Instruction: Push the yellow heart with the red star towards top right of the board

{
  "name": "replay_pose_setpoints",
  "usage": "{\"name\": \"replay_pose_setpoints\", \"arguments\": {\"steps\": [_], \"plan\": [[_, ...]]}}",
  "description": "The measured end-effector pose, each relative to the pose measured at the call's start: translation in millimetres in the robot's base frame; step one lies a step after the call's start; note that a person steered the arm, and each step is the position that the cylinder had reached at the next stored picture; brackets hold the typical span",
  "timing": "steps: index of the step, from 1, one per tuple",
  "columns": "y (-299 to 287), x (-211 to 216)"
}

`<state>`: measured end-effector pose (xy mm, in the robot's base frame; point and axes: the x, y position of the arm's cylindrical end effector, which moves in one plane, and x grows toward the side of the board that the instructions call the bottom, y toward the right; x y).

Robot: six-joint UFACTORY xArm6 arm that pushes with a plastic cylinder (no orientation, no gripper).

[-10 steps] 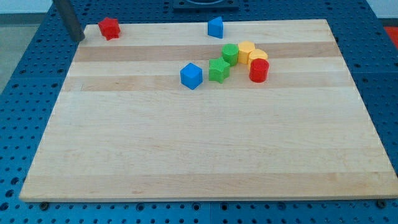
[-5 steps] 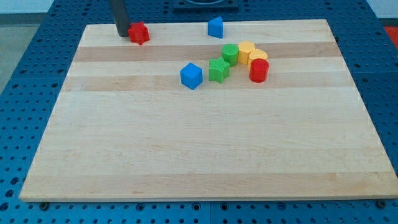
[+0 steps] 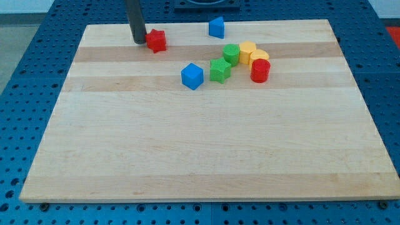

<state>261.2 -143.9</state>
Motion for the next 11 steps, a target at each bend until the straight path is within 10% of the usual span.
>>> {"name": "replay_pose_setpoints", "arguments": {"steps": [5,11], "plan": [[201.3,10.5],[259.7,73.7]]}}
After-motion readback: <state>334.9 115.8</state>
